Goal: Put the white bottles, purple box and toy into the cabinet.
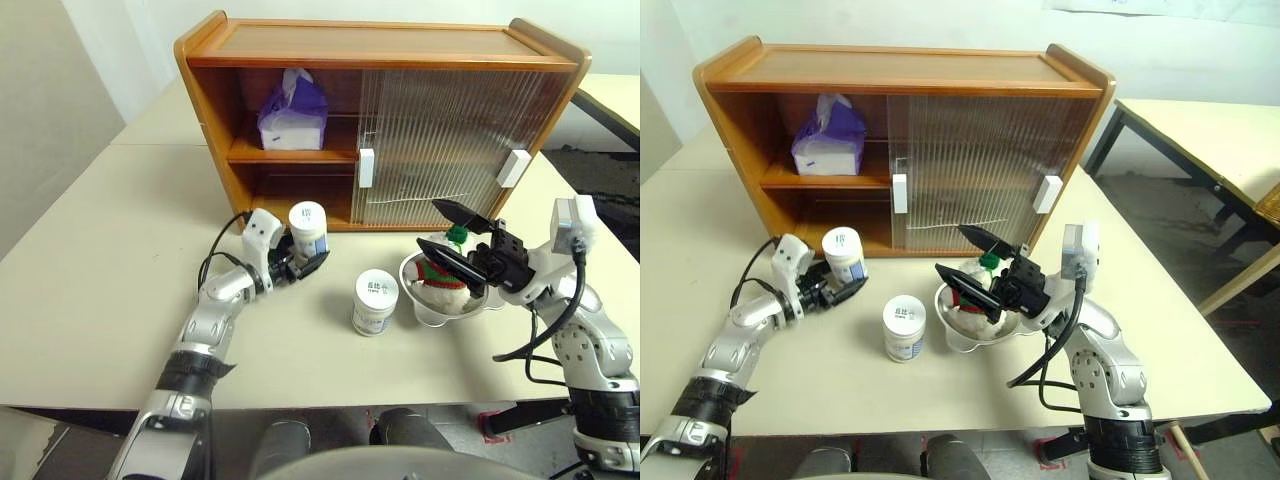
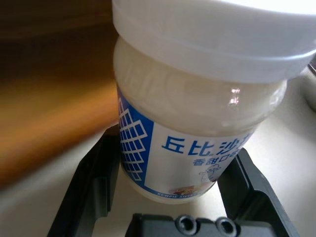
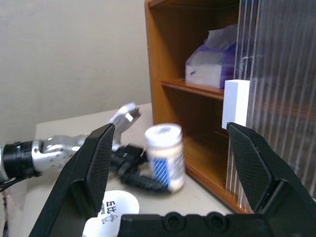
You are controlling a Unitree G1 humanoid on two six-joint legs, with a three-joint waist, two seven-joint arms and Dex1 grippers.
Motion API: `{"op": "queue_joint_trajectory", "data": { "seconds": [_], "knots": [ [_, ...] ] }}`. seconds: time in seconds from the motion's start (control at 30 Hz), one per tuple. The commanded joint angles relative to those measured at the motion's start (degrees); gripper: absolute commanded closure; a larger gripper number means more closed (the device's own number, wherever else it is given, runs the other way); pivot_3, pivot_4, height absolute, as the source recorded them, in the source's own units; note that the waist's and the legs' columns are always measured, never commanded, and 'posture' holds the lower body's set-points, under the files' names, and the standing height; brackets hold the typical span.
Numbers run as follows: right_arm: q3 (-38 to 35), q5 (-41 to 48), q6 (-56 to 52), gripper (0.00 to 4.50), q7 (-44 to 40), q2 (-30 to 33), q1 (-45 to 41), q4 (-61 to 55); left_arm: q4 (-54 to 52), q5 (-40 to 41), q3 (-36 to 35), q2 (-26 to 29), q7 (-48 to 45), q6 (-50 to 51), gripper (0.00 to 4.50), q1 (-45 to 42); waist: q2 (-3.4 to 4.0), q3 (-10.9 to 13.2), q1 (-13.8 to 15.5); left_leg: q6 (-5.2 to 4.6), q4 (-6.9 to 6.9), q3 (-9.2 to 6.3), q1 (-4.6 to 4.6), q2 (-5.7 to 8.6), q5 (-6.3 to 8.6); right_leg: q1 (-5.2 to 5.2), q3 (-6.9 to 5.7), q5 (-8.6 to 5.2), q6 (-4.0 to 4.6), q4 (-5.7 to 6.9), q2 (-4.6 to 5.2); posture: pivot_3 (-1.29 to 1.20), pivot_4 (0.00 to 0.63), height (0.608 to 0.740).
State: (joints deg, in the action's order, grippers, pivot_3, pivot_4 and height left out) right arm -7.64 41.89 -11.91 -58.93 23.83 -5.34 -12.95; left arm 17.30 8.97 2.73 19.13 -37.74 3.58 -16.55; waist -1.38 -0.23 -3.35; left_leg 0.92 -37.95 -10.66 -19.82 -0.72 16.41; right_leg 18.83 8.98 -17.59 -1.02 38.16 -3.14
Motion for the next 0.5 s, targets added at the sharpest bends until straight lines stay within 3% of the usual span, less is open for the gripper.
{"op": "queue_joint_trajectory", "data": {
  "seconds": [0.03,0.5],
  "knots": [
    [0.53,-0.09,-0.66,0.00,0.44,0.10,-0.59,-0.45,0.89,-0.86,-2.03,-1.14,5.40,2.40,1.36,-3.94,-0.01,0.00,-0.01,0.01,0.00,0.01,0.00,0.00,-0.01,0.00,0.00,0.00,-0.01,0.00,0.00,-0.14,0.000,0.740],
    [0.50,-0.09,-0.33,0.00,0.23,-0.10,-0.58,-0.17,18.19,-5.13,-1.67,-5.95,14.91,2.28,1.36,-16.58,-0.06,0.04,0.09,0.10,-0.06,0.04,-0.01,0.01,-0.06,-0.04,0.05,0.24,-0.70,-0.07,0.00,-0.14,0.000,0.740]
  ]
}}
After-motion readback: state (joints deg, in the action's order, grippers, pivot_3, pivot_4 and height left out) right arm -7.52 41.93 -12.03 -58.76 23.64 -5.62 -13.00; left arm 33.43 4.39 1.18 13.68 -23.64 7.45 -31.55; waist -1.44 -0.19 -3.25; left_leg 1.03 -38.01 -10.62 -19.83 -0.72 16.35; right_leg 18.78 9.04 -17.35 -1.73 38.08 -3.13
